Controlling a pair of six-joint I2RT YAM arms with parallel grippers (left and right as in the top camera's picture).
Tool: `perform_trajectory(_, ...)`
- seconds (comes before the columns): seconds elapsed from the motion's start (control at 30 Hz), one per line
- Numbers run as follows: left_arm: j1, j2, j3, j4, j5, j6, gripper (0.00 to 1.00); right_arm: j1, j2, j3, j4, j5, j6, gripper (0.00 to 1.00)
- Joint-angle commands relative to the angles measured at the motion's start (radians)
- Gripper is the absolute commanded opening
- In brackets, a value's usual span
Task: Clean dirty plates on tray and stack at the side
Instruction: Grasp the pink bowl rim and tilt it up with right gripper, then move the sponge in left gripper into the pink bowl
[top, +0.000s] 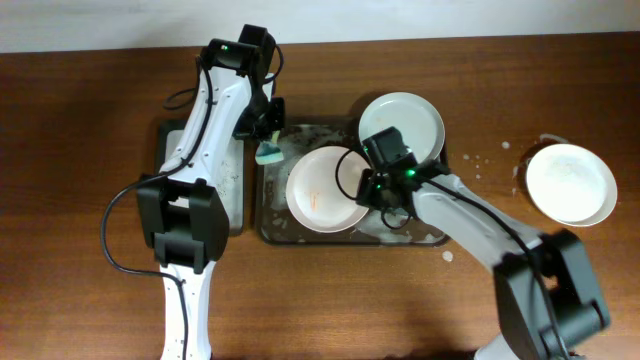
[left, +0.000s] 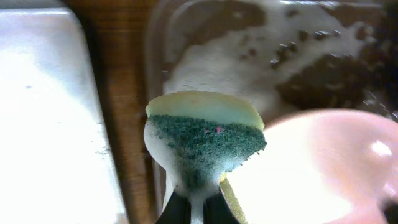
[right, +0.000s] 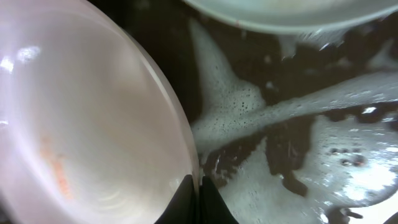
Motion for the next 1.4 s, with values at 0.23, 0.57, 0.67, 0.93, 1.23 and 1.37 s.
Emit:
perform_trajectory(0.23, -0.042, -0.004, 0.015, -0.050, 0.071, 0.074, 0.01, 0.012, 0.082, 0.019, 0.065, -0.026, 0.007, 0.48)
perform_trajectory(0.57, -0.055, -0.004, 0.015, -0.058, 0.071, 0.070, 0.01, -0.074, 0.082, 0.045, 0.129, -0.111, -0.101, 0.21)
perform_trajectory(0.67, -0.068, -0.004, 0.015, -0.053, 0.071, 0.070, 0.01, -0.082, 0.089, 0.045, 0.135, -0.124, -0.115, 0.20)
perform_trajectory(0.93, -0.072, -0.004, 0.015, -0.053, 0.071, 0.070, 0.01, -0.082, 0.152, 0.043, 0.130, -0.189, -0.129, 0.20)
perform_trajectory(1.23, -0.072, -0.004, 0.015, -0.045, 0.072, 0.070, 0.01, -0.085, 0.155, 0.042, 0.127, -0.205, -0.129, 0.04)
perform_trajectory(1.37, -0.072, -0.004, -0.005, -0.042, 0.082, 0.070, 0.01, -0.085, 0.155, 0.042, 0.128, -0.211, -0.129, 0.04)
